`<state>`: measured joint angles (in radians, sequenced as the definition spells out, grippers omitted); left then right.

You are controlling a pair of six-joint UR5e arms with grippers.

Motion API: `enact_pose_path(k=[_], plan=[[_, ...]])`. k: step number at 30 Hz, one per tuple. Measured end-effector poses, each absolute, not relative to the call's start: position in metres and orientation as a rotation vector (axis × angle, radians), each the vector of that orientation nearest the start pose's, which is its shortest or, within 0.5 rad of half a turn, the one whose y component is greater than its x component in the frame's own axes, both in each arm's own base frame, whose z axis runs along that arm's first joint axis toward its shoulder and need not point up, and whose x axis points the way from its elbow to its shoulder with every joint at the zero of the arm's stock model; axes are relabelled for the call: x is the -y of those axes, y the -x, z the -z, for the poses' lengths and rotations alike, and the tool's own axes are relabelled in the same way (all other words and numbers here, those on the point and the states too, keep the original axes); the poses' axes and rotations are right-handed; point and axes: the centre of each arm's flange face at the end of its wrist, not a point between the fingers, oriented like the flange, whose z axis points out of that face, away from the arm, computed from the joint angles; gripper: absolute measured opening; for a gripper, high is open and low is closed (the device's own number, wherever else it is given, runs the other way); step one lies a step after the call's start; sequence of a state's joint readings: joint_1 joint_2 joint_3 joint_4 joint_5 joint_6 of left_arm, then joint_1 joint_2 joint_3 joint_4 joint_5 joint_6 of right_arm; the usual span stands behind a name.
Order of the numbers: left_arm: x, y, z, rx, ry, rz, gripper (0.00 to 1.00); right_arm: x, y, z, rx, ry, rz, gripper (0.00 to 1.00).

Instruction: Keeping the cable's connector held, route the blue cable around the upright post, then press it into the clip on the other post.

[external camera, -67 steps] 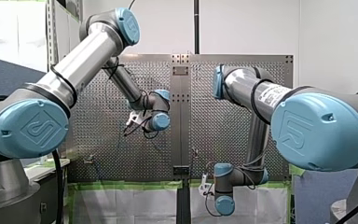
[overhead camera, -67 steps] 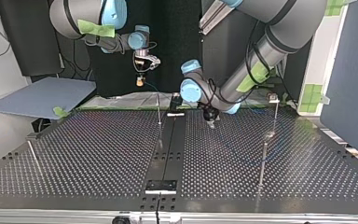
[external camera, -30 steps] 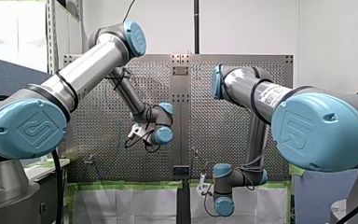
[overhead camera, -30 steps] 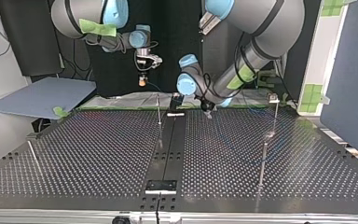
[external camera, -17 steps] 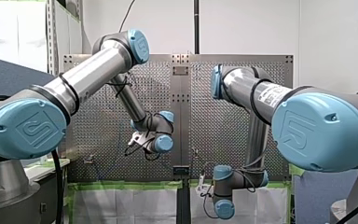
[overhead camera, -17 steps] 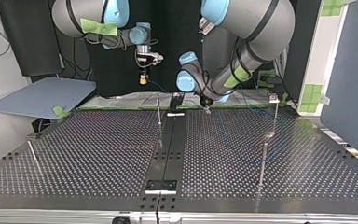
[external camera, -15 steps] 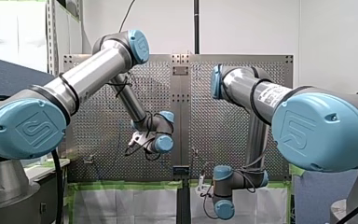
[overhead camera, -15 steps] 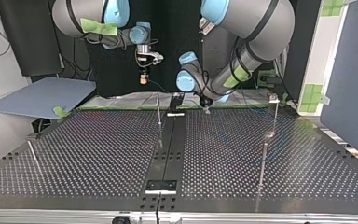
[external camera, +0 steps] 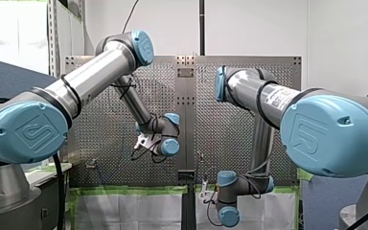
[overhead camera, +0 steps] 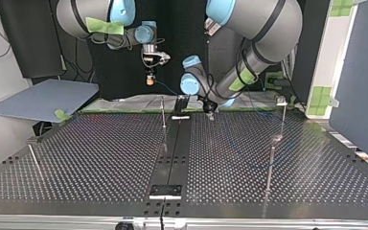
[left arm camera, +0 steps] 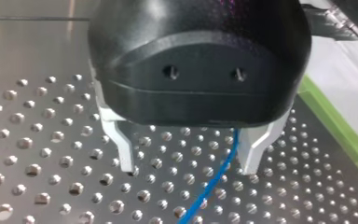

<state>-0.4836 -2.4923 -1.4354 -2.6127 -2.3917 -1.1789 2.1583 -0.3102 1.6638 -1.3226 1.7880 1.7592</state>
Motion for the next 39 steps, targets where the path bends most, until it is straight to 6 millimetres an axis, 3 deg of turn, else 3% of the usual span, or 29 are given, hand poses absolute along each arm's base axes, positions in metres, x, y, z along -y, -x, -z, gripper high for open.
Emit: enact_pose_path(k=[14,21,39], plan=[[0.356,-0.554,-0.027,-1.789,-0.165,-0.65,1.0,0.423,-0.417,0.193,1.192,-1.444,-1.581,0.0],[0.36,-0.547,-0.003,-1.833,-0.185,-0.643,1.0,0.423,-0.417,0.194,1.193,-1.443,-1.58,0.0],[0.366,-0.556,0.054,-1.877,-0.234,-0.628,1.0,0.425,-0.415,0.193,1.195,-1.439,-1.578,0.0]])
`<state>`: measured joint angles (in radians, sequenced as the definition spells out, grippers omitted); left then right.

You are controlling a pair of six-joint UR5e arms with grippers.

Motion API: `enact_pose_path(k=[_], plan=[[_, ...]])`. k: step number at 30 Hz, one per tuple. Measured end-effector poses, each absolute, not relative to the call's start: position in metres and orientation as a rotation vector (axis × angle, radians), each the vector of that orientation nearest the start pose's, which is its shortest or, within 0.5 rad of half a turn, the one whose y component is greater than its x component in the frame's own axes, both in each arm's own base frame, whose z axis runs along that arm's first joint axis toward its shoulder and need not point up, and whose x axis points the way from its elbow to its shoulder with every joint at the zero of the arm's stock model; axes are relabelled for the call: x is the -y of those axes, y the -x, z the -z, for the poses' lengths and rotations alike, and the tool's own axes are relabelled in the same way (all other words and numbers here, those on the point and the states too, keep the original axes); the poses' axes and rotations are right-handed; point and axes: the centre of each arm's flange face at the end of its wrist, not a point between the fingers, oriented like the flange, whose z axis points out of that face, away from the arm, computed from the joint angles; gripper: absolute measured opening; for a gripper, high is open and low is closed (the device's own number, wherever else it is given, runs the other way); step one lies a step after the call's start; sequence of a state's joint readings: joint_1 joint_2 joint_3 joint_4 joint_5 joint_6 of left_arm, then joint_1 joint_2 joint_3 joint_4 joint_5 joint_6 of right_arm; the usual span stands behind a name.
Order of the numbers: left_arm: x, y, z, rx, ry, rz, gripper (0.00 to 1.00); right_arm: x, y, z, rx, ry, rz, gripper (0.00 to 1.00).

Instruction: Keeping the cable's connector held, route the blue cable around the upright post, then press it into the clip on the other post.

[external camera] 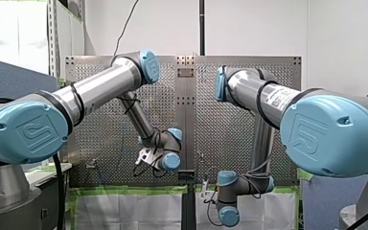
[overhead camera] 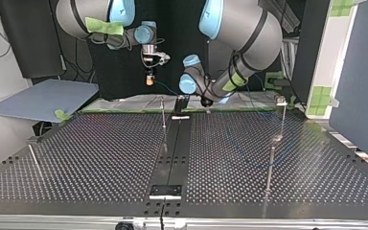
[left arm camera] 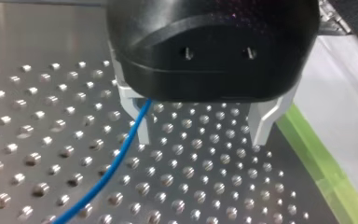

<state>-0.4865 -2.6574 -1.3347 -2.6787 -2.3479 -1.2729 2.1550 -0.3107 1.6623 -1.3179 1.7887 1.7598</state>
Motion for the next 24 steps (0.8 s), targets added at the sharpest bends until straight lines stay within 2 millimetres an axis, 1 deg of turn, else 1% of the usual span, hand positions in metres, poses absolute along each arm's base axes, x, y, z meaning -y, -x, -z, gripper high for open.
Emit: enact_pose_path(k=[9,13,18,20,24], plan=[[0.374,-0.558,0.062,-1.879,-0.283,-0.564,1.0,0.425,-0.415,0.193,1.195,-1.439,-1.578,0.0],[0.378,-0.555,0.075,-1.894,-0.313,-0.55,1.0,0.426,-0.415,0.193,1.195,-1.438,-1.579,0.0],[0.381,-0.549,0.096,-1.922,-0.346,-0.523,1.0,0.426,-0.415,0.193,1.194,-1.437,-1.58,0.0],[0.381,-0.547,0.102,-1.93,-0.35,-0.504,1.0,0.426,-0.415,0.193,1.194,-1.436,-1.58,0.0],[0.384,-0.546,0.106,-1.941,-0.361,-0.466,1.0,0.426,-0.415,0.193,1.194,-1.437,-1.58,0.0]])
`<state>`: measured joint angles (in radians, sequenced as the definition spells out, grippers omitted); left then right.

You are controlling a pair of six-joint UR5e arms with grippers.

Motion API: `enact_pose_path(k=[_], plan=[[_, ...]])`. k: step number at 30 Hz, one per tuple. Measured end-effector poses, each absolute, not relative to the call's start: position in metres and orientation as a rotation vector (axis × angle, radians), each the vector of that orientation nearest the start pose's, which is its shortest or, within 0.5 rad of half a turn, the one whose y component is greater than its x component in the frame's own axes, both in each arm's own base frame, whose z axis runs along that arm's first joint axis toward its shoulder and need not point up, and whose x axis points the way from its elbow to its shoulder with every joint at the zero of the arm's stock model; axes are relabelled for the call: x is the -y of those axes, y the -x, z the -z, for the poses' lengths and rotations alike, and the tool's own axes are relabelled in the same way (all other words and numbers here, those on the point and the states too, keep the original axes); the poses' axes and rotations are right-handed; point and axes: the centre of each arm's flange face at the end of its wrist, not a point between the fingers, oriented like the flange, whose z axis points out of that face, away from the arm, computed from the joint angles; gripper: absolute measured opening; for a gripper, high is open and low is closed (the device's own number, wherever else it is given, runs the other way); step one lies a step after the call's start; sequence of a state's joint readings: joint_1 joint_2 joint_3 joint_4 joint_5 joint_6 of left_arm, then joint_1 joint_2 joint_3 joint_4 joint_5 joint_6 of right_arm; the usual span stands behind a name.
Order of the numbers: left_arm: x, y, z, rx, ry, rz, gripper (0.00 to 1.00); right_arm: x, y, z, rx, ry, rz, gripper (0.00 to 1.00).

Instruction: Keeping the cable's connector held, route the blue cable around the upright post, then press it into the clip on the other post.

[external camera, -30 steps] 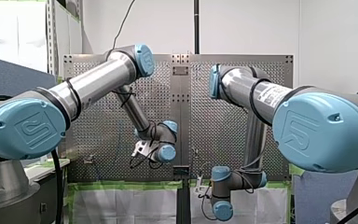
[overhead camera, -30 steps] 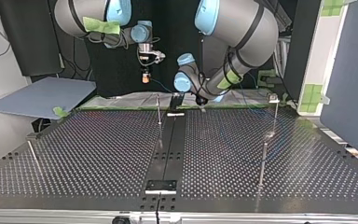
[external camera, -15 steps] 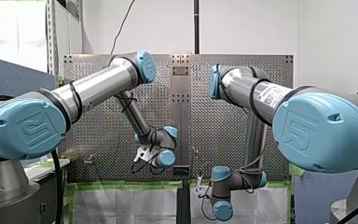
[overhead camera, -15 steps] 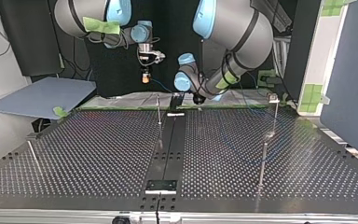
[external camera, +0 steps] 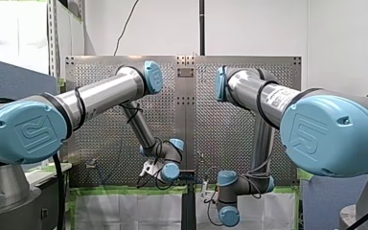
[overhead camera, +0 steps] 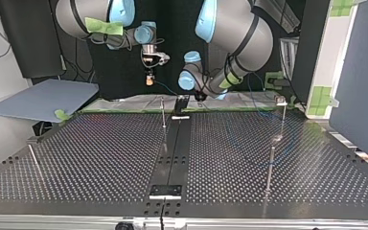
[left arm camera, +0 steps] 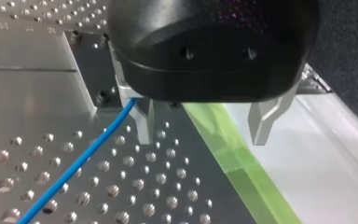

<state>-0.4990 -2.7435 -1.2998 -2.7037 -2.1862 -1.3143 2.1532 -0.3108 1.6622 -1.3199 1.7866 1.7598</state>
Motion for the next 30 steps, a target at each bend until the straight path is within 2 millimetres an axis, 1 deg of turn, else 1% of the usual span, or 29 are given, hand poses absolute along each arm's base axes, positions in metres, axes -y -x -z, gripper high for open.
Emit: enact_pose_path(k=[15,20,30], plan=[[0.396,-0.543,0.109,-1.964,-0.378,-0.303,1.0,0.429,-0.415,0.193,1.191,-1.443,-1.592,0.0],[0.4,-0.544,0.11,-1.965,-0.365,-0.238,1.0,0.433,-0.418,0.192,1.177,-1.469,-1.611,0.0],[0.409,-0.548,0.11,-1.946,-0.339,-0.108,1.0,0.436,-0.425,0.191,1.139,-1.524,-1.663,0.0]])
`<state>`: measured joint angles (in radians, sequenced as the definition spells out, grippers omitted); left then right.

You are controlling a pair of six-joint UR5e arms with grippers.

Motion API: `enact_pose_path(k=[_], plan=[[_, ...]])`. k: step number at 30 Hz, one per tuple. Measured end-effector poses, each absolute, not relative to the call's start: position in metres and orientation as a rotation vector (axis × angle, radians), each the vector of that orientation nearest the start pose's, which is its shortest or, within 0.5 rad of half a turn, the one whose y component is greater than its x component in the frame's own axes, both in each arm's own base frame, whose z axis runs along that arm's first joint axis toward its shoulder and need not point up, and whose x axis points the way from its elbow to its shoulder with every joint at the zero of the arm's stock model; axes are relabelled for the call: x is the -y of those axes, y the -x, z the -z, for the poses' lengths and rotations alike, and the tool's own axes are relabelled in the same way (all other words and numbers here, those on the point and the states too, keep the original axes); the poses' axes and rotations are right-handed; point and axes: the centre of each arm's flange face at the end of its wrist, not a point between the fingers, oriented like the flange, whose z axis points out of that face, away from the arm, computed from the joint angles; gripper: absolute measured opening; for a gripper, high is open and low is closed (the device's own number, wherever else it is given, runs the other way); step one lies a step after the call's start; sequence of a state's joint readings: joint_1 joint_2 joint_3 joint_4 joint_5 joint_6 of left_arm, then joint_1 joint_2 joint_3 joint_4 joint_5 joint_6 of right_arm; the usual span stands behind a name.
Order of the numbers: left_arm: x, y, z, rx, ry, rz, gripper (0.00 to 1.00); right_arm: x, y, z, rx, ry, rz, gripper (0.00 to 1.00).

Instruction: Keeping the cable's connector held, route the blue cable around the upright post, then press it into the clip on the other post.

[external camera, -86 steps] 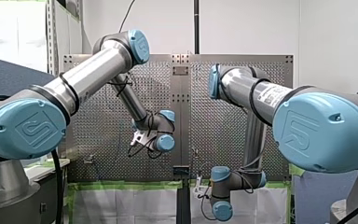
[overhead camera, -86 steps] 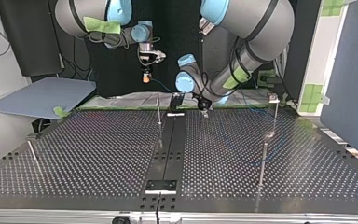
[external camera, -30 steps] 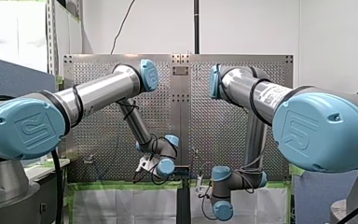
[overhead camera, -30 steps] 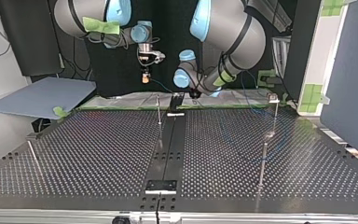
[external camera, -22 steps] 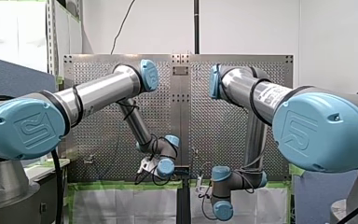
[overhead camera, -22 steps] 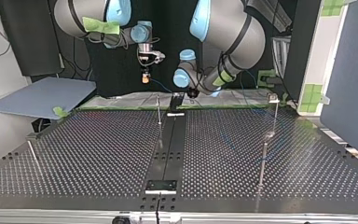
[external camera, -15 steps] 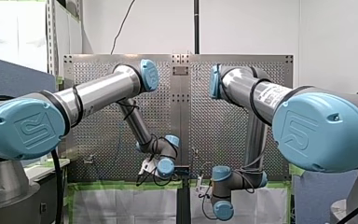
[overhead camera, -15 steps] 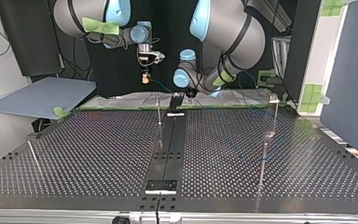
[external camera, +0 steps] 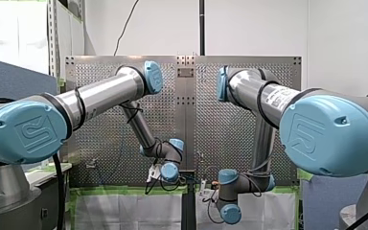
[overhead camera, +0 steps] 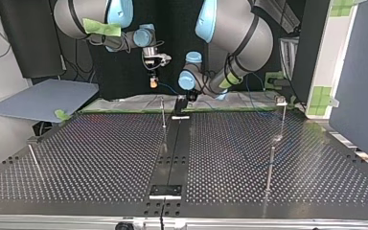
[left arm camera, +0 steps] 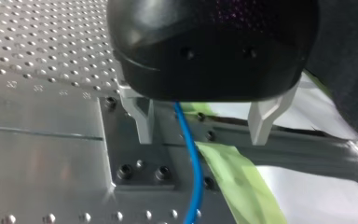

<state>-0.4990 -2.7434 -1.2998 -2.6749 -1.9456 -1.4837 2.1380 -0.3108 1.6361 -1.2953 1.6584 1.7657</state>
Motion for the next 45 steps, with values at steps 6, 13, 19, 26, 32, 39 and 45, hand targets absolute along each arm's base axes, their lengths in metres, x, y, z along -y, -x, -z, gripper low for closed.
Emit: enact_pose_path(k=[6,13,19,26,32,39,45], plan=[[0.415,-0.55,0.109,-1.935,-0.317,-0.024,1.0,0.437,-0.428,0.19,1.118,-1.556,-1.694,0.0],[0.423,-0.55,0.109,-1.923,-0.3,0.065,1.0,0.44,-0.429,0.189,1.103,-1.578,-1.73,0.0],[0.423,-0.551,0.109,-1.923,-0.291,0.078,1.0,0.446,-0.426,0.189,1.106,-1.589,-1.751,0.0],[0.422,-0.551,0.109,-1.925,-0.286,0.082,1.0,0.454,-0.419,0.19,1.128,-1.596,-1.727,0.0],[0.426,-0.55,0.109,-1.925,-0.301,0.104,1.0,0.466,-0.422,0.187,1.105,-1.612,-1.698,0.0],[0.431,-0.548,0.109,-1.921,-0.332,0.146,1.0,0.472,-0.423,0.188,1.086,-1.654,-1.65,0.0],[0.431,-0.548,0.109,-1.917,-0.333,0.15,1.0,0.469,-0.419,0.192,1.115,-1.695,-1.609,0.0]])
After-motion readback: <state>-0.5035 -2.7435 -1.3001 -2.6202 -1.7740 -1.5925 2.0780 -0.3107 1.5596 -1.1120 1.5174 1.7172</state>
